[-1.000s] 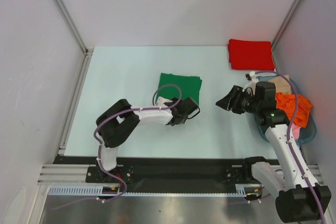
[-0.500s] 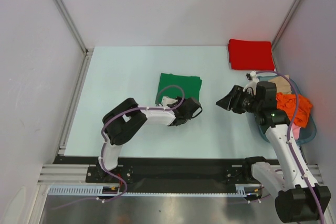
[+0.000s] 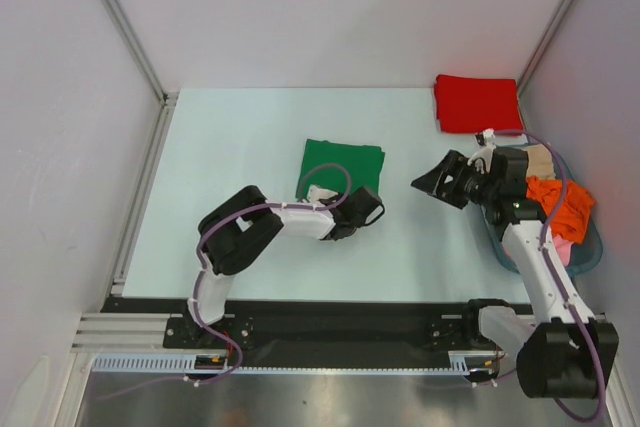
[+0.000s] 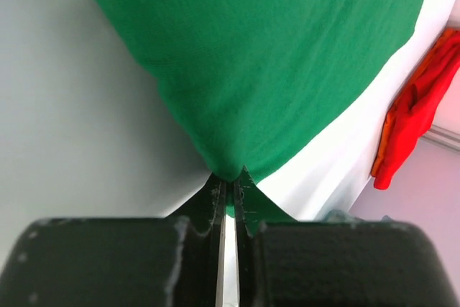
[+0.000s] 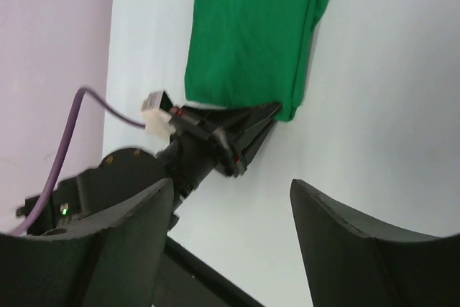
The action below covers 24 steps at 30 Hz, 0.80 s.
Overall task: Fold and stack the t-shirts
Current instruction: Fold the tshirt
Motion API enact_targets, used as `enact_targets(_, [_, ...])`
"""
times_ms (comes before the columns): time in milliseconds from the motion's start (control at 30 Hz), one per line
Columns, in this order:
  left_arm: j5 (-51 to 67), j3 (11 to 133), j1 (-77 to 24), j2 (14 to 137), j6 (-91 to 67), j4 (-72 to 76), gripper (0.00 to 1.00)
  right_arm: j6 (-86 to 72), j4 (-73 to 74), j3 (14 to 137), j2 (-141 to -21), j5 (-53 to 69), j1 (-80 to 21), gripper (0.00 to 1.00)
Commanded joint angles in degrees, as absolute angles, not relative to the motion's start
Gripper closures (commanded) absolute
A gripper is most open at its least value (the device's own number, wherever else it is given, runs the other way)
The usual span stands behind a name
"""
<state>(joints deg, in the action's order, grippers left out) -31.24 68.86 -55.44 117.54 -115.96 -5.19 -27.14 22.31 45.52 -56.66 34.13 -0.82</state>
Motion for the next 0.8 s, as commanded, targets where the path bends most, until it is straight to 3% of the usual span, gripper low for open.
enact_targets(0, [-31.0,65.3,-53.6,114.8,-129.3,-9.9,0.96,-31.7,10.6,44.0,-61.5,40.6,2.6,0.27])
enact_targets(200, [-29.0,59.6,-51.0,107.2,-122.7,-8.8,1.00,-29.4,9.8,50.5,-77.0,43.9,3.9,0.19])
enact_targets(500, [-21.0,60.5,-50.1,106.1,-114.5,-3.2,1.00,-36.6,-13.2,53.2,-96.3,49.8,0.4,0.18])
enact_targets(767, [-20.6,60.3,-49.6,100.2,-111.6,-3.6,1.00,-35.1,-11.5,58.6,-106.0,48.5,-3.6,0.18])
